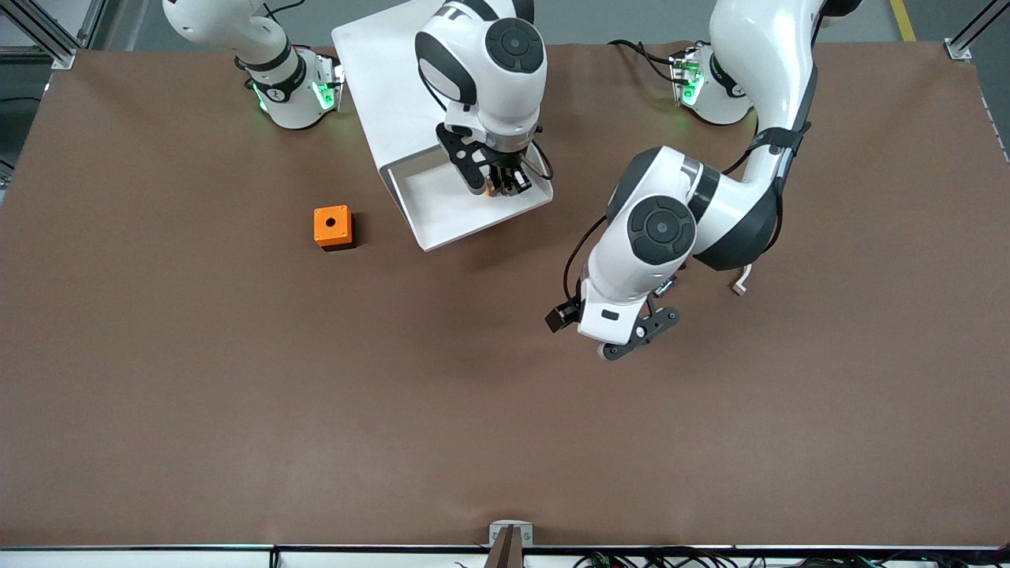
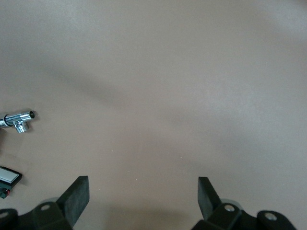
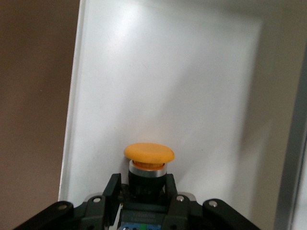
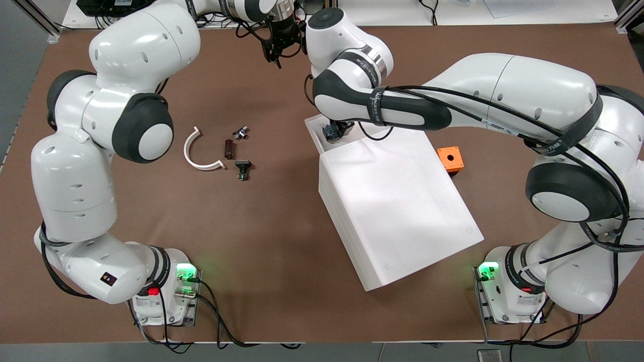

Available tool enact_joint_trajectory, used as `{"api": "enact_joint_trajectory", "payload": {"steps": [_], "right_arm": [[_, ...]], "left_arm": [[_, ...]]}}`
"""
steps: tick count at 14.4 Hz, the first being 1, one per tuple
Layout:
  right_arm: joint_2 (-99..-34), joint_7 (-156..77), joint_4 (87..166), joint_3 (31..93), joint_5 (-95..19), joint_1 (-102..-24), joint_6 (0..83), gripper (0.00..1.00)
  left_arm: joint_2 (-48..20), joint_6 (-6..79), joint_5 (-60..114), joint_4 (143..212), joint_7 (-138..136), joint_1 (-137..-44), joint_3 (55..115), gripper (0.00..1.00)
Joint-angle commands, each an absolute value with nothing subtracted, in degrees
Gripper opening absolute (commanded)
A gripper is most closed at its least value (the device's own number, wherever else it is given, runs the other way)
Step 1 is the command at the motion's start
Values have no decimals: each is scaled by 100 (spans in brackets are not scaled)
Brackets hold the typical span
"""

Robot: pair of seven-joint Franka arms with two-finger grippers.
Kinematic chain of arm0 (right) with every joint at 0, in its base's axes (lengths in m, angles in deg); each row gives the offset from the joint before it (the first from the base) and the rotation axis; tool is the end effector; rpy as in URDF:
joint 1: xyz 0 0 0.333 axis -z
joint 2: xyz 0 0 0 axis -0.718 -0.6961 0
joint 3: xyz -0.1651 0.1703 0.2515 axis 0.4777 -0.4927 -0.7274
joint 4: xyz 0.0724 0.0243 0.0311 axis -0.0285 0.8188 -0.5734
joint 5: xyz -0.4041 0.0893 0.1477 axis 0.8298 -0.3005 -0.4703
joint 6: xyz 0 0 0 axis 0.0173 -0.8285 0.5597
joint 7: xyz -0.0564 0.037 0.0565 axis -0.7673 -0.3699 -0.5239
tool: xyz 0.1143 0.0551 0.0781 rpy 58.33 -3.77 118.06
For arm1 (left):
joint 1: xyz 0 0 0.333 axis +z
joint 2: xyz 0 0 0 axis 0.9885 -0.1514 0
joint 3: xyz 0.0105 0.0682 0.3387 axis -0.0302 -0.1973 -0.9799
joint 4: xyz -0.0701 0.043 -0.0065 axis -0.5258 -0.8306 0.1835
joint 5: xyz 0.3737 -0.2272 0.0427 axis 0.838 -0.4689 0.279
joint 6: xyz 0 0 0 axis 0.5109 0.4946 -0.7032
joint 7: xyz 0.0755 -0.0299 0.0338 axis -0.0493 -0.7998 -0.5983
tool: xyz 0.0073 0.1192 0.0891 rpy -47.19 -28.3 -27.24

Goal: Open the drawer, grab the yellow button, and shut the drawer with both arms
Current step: 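Lift the yellow button out with the right gripper and carry it away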

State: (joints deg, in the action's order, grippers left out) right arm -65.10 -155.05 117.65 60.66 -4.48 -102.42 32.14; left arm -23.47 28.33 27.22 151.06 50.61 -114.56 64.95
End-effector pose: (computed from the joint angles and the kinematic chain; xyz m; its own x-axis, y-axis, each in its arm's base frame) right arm 0.4215 0.5693 0.3826 0.5172 -0.8558 0.0098 -0.8516 -0.5135 0.1056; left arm 0.6641 -0.4323 0.3677 0.8697 0.4828 -0.1027 0.4908 -0.8679 0.0769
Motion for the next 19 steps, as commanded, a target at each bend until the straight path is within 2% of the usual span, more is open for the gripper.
{"api": "enact_joint_trajectory", "payload": {"steps": [1, 4, 8, 13, 19], "right_arm": [[-6539, -15340, 11441, 6054, -494, -10004, 3115, 0], [-6504, -14596, 11195, 6071, -879, -9662, 3080, 0], [-6452, -12525, 10948, 6106, -890, -8836, 2570, 0], [-6513, -9300, 10991, 6106, -880, -7203, 2597, 0], [-7364, -6553, 11035, 6115, -320, -5681, 3342, 0]], "left_arm": [[-2250, 2893, 2868, 15201, 5117, -11513, 6460, 99], [-2259, 2893, 2876, 15193, 5266, -11539, 6460, 99], [-2259, 2911, 2876, 15219, 5275, -11618, 6460, 99], [-2241, 2955, 2868, 15377, 5345, -11960, 6469, 99], [-2337, 2946, 2859, 15386, 5714, -12540, 6486, 99]]}}
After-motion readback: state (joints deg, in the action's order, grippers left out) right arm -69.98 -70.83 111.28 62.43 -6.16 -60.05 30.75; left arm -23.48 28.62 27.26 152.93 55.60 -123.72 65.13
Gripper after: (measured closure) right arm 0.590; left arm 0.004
